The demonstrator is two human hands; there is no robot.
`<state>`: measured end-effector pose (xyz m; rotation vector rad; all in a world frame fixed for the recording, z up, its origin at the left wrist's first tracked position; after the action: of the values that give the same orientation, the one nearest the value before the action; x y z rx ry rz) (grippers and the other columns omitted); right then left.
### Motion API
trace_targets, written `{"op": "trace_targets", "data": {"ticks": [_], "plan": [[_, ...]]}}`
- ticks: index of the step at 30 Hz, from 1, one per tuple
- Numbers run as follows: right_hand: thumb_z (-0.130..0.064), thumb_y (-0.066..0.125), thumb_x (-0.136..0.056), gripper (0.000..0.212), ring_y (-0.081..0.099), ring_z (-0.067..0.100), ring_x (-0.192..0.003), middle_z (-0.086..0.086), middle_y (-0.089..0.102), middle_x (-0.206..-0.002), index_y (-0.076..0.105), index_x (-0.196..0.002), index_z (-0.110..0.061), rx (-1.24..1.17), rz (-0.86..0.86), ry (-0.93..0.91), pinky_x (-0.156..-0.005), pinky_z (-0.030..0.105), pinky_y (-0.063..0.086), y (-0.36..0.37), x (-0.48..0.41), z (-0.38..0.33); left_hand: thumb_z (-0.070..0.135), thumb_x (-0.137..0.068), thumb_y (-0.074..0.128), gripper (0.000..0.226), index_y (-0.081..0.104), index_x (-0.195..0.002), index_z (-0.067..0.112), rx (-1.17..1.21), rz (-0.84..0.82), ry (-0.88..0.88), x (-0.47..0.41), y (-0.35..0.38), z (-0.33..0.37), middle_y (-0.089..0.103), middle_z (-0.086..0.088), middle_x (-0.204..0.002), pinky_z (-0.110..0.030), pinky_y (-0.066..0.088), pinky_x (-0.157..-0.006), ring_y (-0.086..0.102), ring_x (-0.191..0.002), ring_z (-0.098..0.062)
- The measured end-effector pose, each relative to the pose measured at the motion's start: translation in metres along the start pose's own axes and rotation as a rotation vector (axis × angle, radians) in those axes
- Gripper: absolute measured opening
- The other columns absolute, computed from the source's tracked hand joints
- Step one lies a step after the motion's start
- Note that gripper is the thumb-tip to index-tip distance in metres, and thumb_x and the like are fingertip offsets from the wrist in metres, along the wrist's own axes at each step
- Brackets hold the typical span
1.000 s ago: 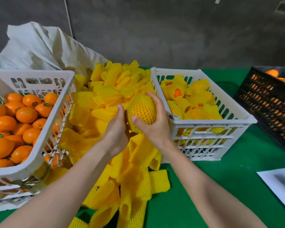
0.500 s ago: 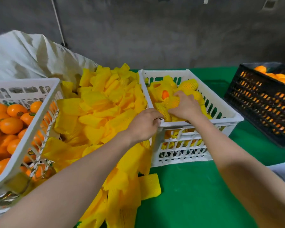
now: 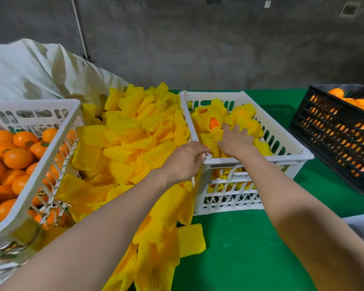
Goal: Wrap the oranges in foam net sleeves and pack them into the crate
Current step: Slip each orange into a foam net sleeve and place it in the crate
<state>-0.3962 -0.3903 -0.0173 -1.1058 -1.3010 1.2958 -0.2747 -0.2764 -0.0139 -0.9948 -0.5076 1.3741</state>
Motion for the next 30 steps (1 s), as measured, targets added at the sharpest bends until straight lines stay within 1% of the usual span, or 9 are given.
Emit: {"op": "trace_targets", "data": {"ticks": [3, 5, 9, 13, 17, 22, 26, 28, 30], "plan": [[-0.040, 0.049, -0.092, 0.057, 0.028, 0.039, -0.131, 0.017, 0.031, -0.145, 0.030, -0.141, -0.017, 0.022, 0.116, 0.002, -0.105, 0.056, 0.027, -0.006, 0.003, 0.001, 0.013, -0.102, 0.039, 0.039, 0.045, -0.140, 0.014, 0.029, -0.062, 0.007, 0.008, -0.001, -0.003, 0.035, -0.004, -0.152, -0.024, 0.020, -0.111, 0.023, -0.143, -0.018], [-0.047, 0.052, -0.089, 0.056, 0.033, 0.037, -0.128, 0.017, 0.040, -0.138, 0.041, -0.134, -0.016, -0.054, 0.342, -0.045, -0.105, 0.053, 0.024, -0.018, 0.010, -0.002, 0.013, -0.100, 0.042, 0.042, 0.042, -0.142, 0.017, 0.045, -0.037, -0.018, 0.018, -0.011, -0.011, 0.033, -0.002, -0.153, -0.027, 0.020, -0.113, 0.022, -0.143, -0.017], [-0.029, 0.055, -0.086, 0.035, 0.049, 0.034, -0.110, 0.016, 0.056, -0.115, 0.060, -0.113, -0.007, -0.504, 0.884, -0.339, -0.096, 0.046, 0.033, -0.055, 0.056, -0.030, 0.017, -0.096, 0.053, 0.038, 0.051, -0.134, 0.016, 0.103, 0.151, -0.087, 0.049, -0.059, -0.036, 0.051, -0.003, -0.139, -0.027, 0.039, -0.099, 0.050, -0.125, -0.019], [-0.023, 0.054, -0.085, 0.028, 0.056, 0.033, -0.099, 0.018, 0.061, -0.103, 0.064, -0.099, -0.002, -0.671, 1.035, -0.630, -0.088, 0.040, 0.037, -0.073, 0.098, -0.085, 0.018, -0.094, 0.057, 0.028, 0.062, -0.122, 0.015, 0.112, 0.294, -0.152, 0.093, -0.127, -0.067, 0.066, -0.001, -0.113, -0.019, 0.048, -0.079, 0.063, -0.095, -0.012], [-0.020, 0.053, -0.085, 0.025, 0.057, 0.033, -0.098, 0.017, 0.062, -0.100, 0.066, -0.095, -0.001, -0.735, 0.949, -0.802, -0.088, 0.039, 0.038, -0.068, 0.122, -0.139, 0.017, -0.095, 0.055, 0.026, 0.064, -0.117, 0.009, 0.071, 0.402, -0.291, 0.152, -0.188, -0.108, 0.070, -0.007, -0.102, -0.038, 0.054, -0.082, 0.068, -0.084, -0.017], [-0.008, 0.061, -0.081, 0.012, 0.061, 0.032, -0.089, 0.014, 0.065, -0.090, 0.066, -0.089, 0.000, -0.752, 0.669, -0.925, -0.082, 0.037, 0.045, -0.039, 0.138, -0.199, 0.014, -0.094, 0.056, 0.020, 0.068, -0.109, 0.009, -0.022, 0.545, -0.473, 0.221, -0.229, -0.155, 0.069, -0.005, -0.093, -0.014, 0.046, -0.065, 0.061, -0.066, -0.002], [-0.022, 0.059, -0.088, 0.015, 0.058, 0.027, -0.100, 0.009, 0.065, -0.100, 0.065, -0.096, -0.010, -0.425, 0.121, -1.021, -0.084, 0.036, 0.043, 0.015, 0.145, -0.254, 0.014, -0.094, 0.056, 0.021, 0.068, -0.110, 0.007, 0.018, 0.582, -0.533, 0.256, -0.236, -0.176, 0.070, -0.007, -0.093, -0.015, 0.047, -0.061, 0.062, -0.064, -0.005], [-0.037, 0.053, -0.091, 0.024, 0.055, 0.025, -0.104, 0.007, 0.063, -0.103, 0.063, -0.096, -0.016, -0.246, 0.029, -0.988, -0.081, 0.035, 0.042, 0.038, 0.152, -0.277, 0.014, -0.094, 0.056, 0.021, 0.068, -0.110, 0.008, 0.041, 0.586, -0.522, 0.263, -0.237, -0.183, 0.069, -0.004, -0.088, -0.011, 0.047, -0.057, 0.062, -0.063, -0.002], [-0.042, 0.051, -0.092, 0.028, 0.053, 0.025, -0.106, 0.007, 0.061, -0.105, 0.062, -0.098, -0.017, -0.280, 0.050, -0.896, -0.079, 0.034, 0.042, 0.046, 0.155, -0.295, 0.015, -0.094, 0.055, 0.018, 0.068, -0.106, 0.010, 0.067, 0.590, -0.518, 0.267, -0.236, -0.191, 0.068, 0.002, -0.084, -0.015, 0.046, -0.057, 0.062, -0.060, 0.001]]}}
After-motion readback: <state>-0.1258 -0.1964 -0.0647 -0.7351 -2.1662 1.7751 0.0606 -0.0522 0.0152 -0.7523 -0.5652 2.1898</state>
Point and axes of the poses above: each hand's wrist, its own x-axis away from the middle knuckle, its own y-axis out of the palm, z = x × y, the point moved 5 cm from there along -x, towards the middle knuckle
